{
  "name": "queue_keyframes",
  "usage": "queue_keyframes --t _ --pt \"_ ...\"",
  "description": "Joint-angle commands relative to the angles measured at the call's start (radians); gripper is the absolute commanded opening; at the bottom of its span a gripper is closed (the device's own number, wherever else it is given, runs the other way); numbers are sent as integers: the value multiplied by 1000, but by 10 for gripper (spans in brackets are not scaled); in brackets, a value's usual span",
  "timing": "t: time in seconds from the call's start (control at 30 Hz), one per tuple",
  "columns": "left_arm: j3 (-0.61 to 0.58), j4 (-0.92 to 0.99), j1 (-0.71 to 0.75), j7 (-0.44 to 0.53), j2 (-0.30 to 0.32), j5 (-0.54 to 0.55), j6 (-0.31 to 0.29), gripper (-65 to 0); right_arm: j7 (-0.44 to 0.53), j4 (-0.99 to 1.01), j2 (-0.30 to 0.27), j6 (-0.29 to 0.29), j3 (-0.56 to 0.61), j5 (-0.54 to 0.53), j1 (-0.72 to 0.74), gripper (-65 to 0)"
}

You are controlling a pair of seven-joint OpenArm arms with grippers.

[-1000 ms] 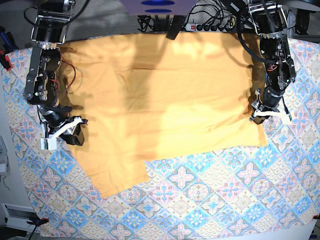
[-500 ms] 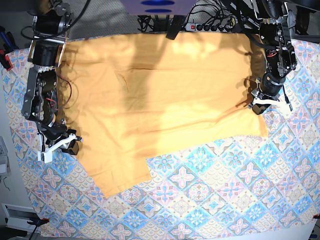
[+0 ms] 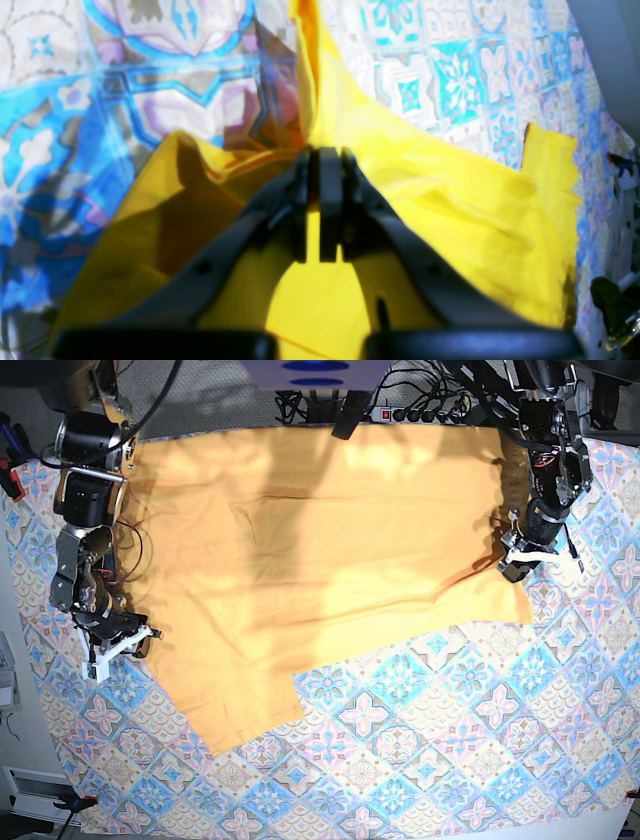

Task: Fold the T-shirt properly
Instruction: 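Lower both grippers onto the shirt's side edges and close them, then hold the side edges with both grippers and lift the fabric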

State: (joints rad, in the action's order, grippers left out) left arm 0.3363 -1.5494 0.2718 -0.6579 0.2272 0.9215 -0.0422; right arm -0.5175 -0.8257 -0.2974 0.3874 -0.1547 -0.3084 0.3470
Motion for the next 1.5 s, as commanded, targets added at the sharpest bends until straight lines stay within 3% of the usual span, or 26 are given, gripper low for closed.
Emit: queue_keyframes --t 0.0,0.17,0.6,1.47 --pt "5 -20 -4 16 10 14 -11 -650 30 -4 -19 3 14 12 25 -435" --pt "5 -20 8 16 10 15 -11 -650 125 44 -21 3 89 96 25 -345" --pt "5 -20 10 17 10 15 -11 -650 360 263 -33 3 105 128 51 -343" --pt "5 -20 17 17 10 15 -11 -650 408 266 -75 -3 70 128 53 -343"
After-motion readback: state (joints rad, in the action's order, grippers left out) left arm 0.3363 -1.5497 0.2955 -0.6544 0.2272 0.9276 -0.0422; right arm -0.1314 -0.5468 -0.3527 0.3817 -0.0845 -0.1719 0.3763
